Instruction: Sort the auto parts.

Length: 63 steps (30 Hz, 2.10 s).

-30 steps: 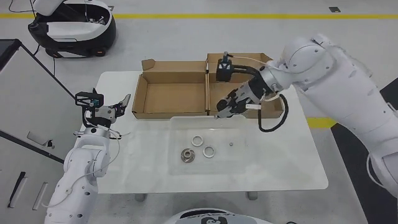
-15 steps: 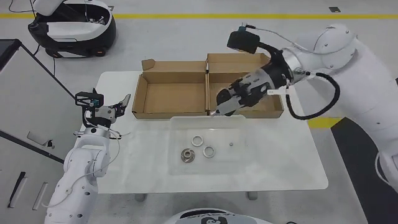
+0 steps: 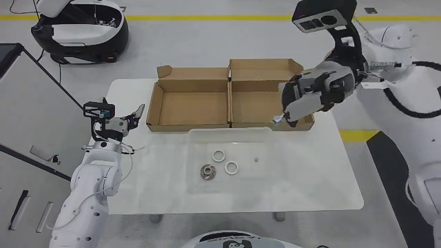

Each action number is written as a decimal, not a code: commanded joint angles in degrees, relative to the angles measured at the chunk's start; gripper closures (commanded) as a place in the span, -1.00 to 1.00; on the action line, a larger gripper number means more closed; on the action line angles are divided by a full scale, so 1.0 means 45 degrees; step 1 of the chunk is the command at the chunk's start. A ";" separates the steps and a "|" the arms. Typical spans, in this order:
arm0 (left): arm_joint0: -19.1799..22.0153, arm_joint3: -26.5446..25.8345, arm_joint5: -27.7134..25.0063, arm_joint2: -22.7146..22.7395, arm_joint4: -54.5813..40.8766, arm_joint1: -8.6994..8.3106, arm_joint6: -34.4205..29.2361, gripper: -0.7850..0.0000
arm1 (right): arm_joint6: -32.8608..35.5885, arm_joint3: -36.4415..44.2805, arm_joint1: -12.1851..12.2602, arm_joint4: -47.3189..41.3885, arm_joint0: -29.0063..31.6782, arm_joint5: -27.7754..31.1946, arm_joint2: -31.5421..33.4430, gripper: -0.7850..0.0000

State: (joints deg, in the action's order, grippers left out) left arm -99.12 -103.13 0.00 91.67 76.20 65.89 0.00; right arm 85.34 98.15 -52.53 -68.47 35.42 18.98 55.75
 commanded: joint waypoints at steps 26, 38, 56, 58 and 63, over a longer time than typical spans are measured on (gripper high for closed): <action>0.0000 0.0000 0.0000 0.0000 0.0000 0.0000 0.0000 -1.00 | 0.0591 0.0139 -0.2869 -0.1712 0.1362 -0.0597 0.2544 1.00; 0.0000 0.0000 0.0000 0.0000 0.0000 0.0000 0.0000 -1.00 | 0.0591 0.0107 -0.2944 -0.1211 0.1296 -0.0597 0.2492 1.00; 0.0000 0.0000 0.0000 0.0000 0.0000 0.0000 0.0000 -1.00 | -0.0664 0.1301 -0.3224 -0.2243 0.2625 -0.0385 0.2567 1.00; 0.0000 0.0000 0.0000 0.0000 0.0000 0.0000 0.0000 -1.00 | -0.0688 0.1323 -0.3246 -0.2017 0.2674 -0.0467 0.2596 1.00; 0.0000 0.0000 0.0000 0.0000 0.0000 0.0000 0.0000 -1.00 | -0.0736 0.1306 -0.3240 -0.0815 0.2688 -0.0915 0.2720 1.00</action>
State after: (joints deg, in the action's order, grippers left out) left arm -99.12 -103.13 0.00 91.67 76.20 65.89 0.00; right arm 82.01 104.05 -67.15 -73.28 47.56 15.30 67.88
